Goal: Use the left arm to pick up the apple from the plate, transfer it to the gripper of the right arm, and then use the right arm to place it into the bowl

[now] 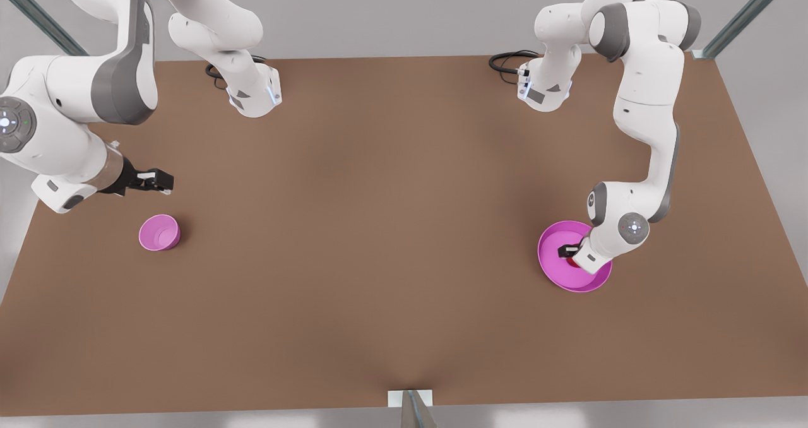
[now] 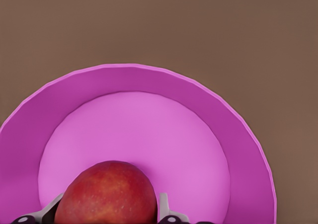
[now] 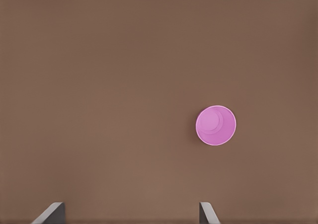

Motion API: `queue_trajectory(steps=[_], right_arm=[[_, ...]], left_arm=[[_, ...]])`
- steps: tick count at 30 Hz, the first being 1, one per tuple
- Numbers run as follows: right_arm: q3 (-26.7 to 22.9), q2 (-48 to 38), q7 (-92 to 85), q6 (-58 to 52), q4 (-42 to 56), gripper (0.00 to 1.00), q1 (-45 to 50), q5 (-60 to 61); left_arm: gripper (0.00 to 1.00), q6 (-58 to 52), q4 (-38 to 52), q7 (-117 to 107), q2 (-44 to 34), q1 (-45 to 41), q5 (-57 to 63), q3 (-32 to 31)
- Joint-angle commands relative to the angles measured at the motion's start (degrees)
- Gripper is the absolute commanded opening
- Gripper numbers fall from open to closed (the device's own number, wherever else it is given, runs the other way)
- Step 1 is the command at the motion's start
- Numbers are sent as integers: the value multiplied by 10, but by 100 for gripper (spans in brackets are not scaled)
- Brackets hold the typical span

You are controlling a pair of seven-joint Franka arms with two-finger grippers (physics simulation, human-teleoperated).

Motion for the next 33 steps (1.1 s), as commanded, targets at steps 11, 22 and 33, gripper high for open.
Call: queue_trajectory(steps=[11,22,33], right_arm=[[0,2,0,-2,0,100,0,-5],[17,263,-144,2,80,100,-20,458],[203,418,-602,199,134,100,-81,556]], left_arm=[[80,-5,1,-6,-8,-2,-1,-2],[80,-468,281,-8,0,-22,-279,-115],[76,-333,477,55,243,-68,-611,-279]])
